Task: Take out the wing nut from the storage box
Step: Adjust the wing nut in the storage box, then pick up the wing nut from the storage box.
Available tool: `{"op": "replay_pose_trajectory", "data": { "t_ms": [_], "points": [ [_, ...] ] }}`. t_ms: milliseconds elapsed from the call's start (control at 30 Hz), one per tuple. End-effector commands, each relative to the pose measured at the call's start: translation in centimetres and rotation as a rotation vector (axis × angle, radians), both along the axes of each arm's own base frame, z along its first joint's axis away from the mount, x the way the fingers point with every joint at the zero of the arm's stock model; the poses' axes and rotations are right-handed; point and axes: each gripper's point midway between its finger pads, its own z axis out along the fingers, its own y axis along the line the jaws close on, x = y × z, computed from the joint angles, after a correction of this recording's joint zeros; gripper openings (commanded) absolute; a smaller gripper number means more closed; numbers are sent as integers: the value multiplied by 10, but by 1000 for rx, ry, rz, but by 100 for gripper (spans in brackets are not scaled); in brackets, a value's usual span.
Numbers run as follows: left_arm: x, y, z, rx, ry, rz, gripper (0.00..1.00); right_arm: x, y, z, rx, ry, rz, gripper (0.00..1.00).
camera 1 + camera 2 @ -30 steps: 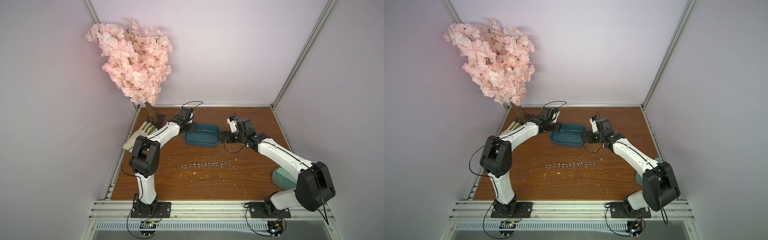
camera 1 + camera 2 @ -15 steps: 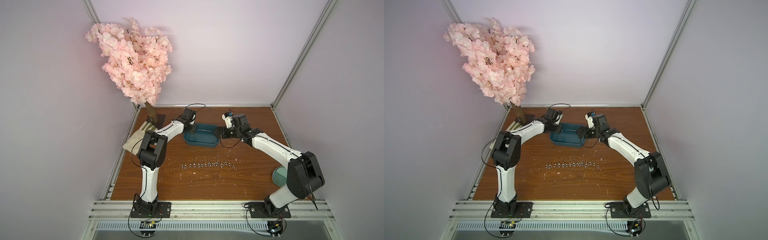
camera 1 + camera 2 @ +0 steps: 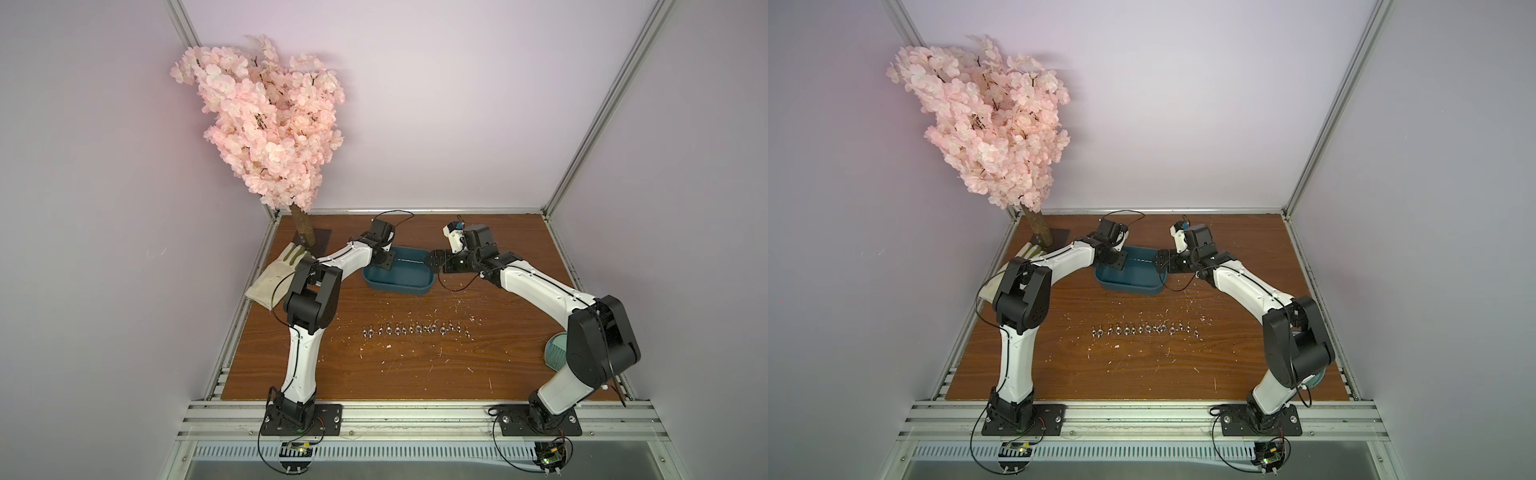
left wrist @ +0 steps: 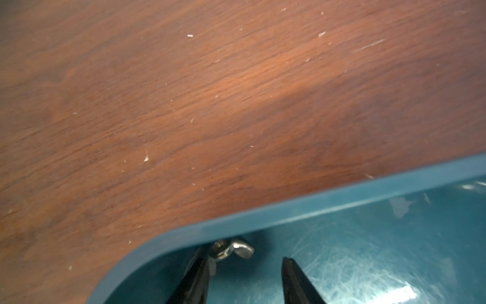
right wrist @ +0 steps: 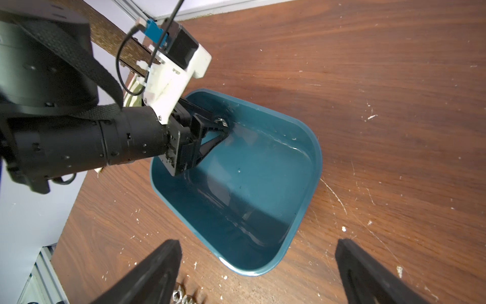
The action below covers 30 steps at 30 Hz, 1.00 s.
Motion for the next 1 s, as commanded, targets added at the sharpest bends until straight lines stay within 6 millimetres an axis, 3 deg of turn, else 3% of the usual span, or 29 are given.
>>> {"op": "replay_pose_trajectory", "data": {
  "t_ms": [0, 200, 600, 833, 967],
  "points": [
    [1, -5, -5, -17, 18, 3, 50, 8, 6, 27, 47, -47, 14, 99],
    [-6, -16, -5, -71, 43, -10, 49, 9, 6, 25, 52, -42, 8, 99],
    [-23, -40, 16, -190, 67, -47, 48, 7, 5, 21, 58, -32, 2, 99],
    [-7, -24, 32, -213, 24, 73, 48, 6, 4, 22, 65, -44, 2, 97],
    [-2, -18, 56, -294, -35, 129, 52, 9, 11, 24, 69, -80, 31, 91]
  ]
}}
